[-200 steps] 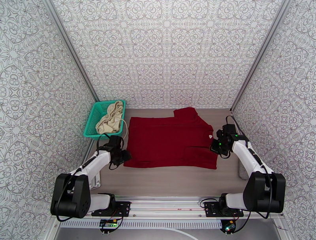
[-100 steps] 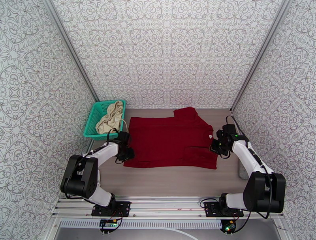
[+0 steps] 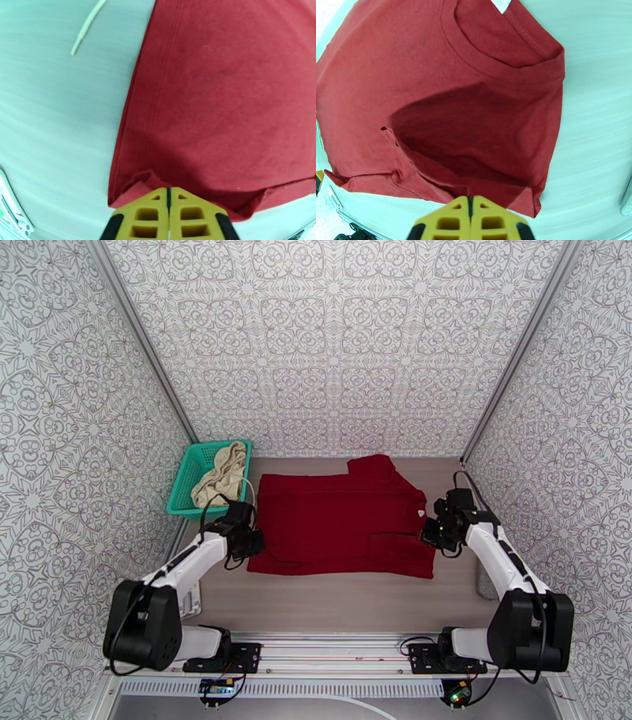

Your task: Fold and stack the mixed laundry pile

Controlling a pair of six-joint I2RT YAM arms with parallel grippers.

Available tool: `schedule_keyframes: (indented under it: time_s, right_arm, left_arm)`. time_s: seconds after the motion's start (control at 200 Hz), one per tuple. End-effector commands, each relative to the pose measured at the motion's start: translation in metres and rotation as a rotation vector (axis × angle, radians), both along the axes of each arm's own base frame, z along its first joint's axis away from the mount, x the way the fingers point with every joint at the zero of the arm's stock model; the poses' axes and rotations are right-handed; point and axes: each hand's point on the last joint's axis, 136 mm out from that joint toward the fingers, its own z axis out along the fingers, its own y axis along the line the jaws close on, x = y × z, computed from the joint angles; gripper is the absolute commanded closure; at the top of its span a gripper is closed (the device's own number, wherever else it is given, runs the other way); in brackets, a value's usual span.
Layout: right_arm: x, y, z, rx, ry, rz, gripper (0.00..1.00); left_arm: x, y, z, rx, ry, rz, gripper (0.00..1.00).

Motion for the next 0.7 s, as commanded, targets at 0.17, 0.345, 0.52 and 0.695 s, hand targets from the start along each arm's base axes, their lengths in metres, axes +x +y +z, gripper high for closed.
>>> schedule_keyframes:
  time_s: [0.17,0.345,0.52,0.695]
  right_arm:
    - [-0.036,0.002,0.007,0.002,0.011,-0.023,1.00]
    - [-0.055,0.002,0.018,0.007,-0.032,-0.069,1.00]
    - [-0.067,-0.002,0.044,-0.002,-0.148,-0.119,1.00]
    - [-0.047,-0.005,0.072,-0.011,-0.266,-0.123,1.00]
  left_arm:
    - [-0.035,0.001,-0.002,-0.014,0.040,0.026,1.00]
    - [-0.048,0.006,0.011,-0.016,-0.008,0.060,1.00]
    - [-0.057,0.012,0.037,-0.031,-0.118,0.092,1.00]
    - [-0.045,0.010,0.060,-0.061,-0.190,0.095,1.00]
